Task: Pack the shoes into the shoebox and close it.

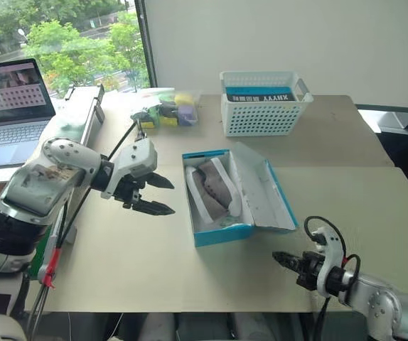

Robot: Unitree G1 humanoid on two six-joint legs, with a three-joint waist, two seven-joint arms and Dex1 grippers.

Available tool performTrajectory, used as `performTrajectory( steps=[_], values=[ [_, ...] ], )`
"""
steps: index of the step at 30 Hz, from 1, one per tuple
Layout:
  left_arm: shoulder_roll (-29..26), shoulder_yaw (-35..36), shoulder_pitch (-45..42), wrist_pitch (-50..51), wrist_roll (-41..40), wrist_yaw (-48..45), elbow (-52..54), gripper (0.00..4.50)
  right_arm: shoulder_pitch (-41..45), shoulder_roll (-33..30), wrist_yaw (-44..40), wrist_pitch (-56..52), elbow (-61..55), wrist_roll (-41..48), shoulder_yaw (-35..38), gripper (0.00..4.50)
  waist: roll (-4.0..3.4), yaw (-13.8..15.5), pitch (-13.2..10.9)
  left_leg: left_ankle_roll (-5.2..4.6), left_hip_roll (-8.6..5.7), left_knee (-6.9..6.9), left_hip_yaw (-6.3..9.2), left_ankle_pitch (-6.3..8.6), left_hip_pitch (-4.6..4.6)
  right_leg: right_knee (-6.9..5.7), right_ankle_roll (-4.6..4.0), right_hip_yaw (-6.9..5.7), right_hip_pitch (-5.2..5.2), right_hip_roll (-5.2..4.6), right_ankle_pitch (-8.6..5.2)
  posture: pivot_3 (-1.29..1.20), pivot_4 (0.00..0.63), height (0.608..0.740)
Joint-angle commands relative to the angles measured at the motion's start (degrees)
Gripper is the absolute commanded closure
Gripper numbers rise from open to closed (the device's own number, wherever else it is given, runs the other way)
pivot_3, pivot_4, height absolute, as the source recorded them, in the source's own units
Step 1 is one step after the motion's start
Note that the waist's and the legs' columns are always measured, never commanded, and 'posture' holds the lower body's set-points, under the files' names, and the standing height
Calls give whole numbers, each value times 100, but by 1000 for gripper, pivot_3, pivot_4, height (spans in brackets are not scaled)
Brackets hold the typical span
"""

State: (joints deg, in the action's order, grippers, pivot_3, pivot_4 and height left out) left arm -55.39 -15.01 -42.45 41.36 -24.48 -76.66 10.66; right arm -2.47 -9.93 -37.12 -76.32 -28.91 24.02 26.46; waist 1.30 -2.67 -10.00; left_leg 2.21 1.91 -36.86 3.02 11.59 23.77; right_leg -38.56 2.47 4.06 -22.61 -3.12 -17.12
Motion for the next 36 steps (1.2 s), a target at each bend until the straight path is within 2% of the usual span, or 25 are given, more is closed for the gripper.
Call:
performTrajectory(
  steps=[1, 5, 11, 15, 17, 21, 24, 26, 32, 36],
  values=[
    [-171, 74, -188, -63, 152, -136, 96, 1124, 502, 543, 564, 735, 656, 261, 570, 4479, -2, 1, -1, 0, -1, 2, 0, 0, 0, -2, -6, 0, -1, -1, 4, 0, 150, 740],
    [-194, 93, -307, -84, 251, -216, 8, 1124, 977, 971, 1100, 1341, 1392, 499, 1005, 4479, -4, 27, -2, 0, -2, 4, 1, 0, 1, -1, -7, -1, -2, -2, 4, 0, 150, 740],
    [-236, 148, -333, -19, 271, -280, 71, 1124, 1366, 1226, 1551, 2120, 2106, 982, 1401, 4479, -4, 1, -2, 0, -1, 4, 3, 0, -1, -4, -9, -2, 1, -1, 5, 0, 150, 740],
    [-239, 165, -332, 35, 254, -277, 139, 1124, 1543, 1258, 1412, 2811, 2335, 1544, 1564, 4479, -6, -7, -3, 0, 0, 3, 2, 0, -10, -7, -9, 0, 7, -1, 5, 0, 150, 740],
    [-244, 167, -340, 36, 256, -287, 139, 1124, 1513, 1184, 1229, 2937, 2259, 1731, 1398, 4479, -9, -2, -5, 0, -1, 4, 2, 0, -7, -7, -8, 0, 5, -1, 5, 0, 150, 740],
    [-263, 120, -331, -66, 356, -293, 129, 1124, 1073, 721, 557, 2787, 1696, 1706, 268, 4479, -10, -5, -6, 0, -1, 5, 2, 0, -3, -6, -8, 0, 1, -1, 5, 0, 150, 740],
    [-250, 98, -290, -126, 421, -297, 140, 1124, 958, 510, 407, 2703, 1173, 2011, -176, 4479, -12, -14, -7, 0, 0, 6, 3, 0, -3, -9, -8, -1, 0, 1, 5, 0, 150, 740],
    [-234, 85, -259, -162, 470, -302, 147, 1124, 933, 229, 329, 2903, 899, 1814, -511, 4479, -13, -16, -7, 0, -1, 5, 1, 0, -4, -11, -8, 1, 0, 0, 5, 0, 150, 740],
    [-176, 28, -177, -298, 628, -272, 164, 1124, 1374, -273, 542, 3181, 708, 1908, -628, 4479, -12, 10, -7, 0, -2, 3, 3, 0, -3, -9, -7, -1, 1, 0, 4, 0, 150, 740],
    [-132, 51, -136, -315, 680, -218, 164, 1124, 1750, -751, 532, 2925, 656, 1949, -843, 4479, -12, 6, -7, 0, -2, 3, 3, 0, -1, -8, -7, -1, 0, 0, 4, 0, 150, 740]
  ],
)
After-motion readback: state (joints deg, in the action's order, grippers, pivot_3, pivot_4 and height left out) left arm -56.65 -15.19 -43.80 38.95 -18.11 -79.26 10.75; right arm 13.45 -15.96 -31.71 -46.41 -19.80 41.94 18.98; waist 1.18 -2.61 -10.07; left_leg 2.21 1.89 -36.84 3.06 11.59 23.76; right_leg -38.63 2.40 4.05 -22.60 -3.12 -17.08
